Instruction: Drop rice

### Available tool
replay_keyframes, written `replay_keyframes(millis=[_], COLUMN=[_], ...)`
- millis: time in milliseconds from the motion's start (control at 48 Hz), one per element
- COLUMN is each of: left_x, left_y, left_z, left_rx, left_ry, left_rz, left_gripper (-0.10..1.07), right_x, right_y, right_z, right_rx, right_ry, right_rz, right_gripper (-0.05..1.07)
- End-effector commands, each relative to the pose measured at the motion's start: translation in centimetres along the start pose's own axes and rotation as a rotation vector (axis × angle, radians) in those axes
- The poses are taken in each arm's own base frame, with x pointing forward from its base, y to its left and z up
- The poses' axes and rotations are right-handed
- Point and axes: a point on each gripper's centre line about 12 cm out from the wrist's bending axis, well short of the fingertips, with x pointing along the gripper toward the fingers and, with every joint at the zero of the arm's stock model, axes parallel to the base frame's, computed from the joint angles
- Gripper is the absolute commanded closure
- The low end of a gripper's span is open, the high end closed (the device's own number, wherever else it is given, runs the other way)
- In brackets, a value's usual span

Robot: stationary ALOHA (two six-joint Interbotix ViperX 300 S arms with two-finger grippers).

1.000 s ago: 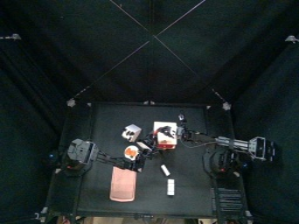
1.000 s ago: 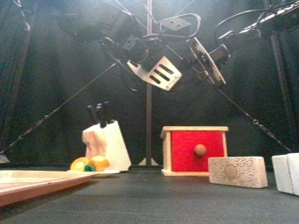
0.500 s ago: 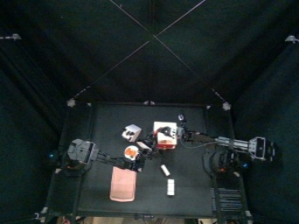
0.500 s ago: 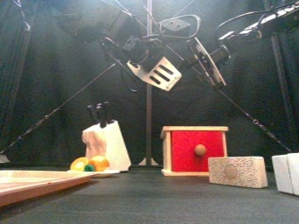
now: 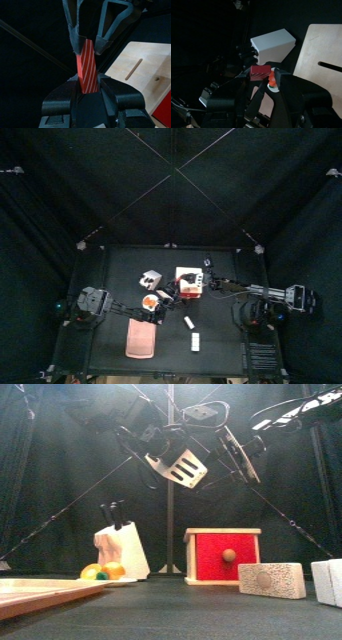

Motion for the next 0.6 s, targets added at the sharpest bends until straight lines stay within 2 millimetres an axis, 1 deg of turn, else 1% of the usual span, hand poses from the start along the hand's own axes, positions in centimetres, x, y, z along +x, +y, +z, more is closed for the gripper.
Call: replay_keyframes(millis=[0,83,167,292,396,583], left_x=[0.1,0.1,0.1,0.0,0.0,0.0], left_y=[1.0,1.0,1.1,1.1,1.0,0.8], left_z=[0.8,0.9,0.9,1.0,0.9,1.1], left_rx=[-0.033,-0.036,-0.037,-0.044,-0.052,-0.058], left_ry=[-0.004,-0.004,-0.003,0.003,0.015,0.007], left_rz=[0.013,0.012,0.010,-0.001,-0.024,-0.061], left_gripper=[0.41,0.41,0.41,0.41,0.41,0.41], right_x=[-1.0,-1.4,-1.9,-3.1,-4.6,-6.4], right_y=[0.9,0.7,0.7,0.6,0.2,-0.2], right_z=[0.7,0.7,0.8,1.2,1.6,1.4], right_rx=[-0.003,0.002,0.010,0.025,0.039,0.035], right_ry=[-0.024,-0.030,-0.035,-0.056,-0.078,-0.090], right_rz=[0.034,0.028,0.033,0.049,0.067,0.097], right_gripper=[0.18,0.16,0.16,0.16,0.16,0.16])
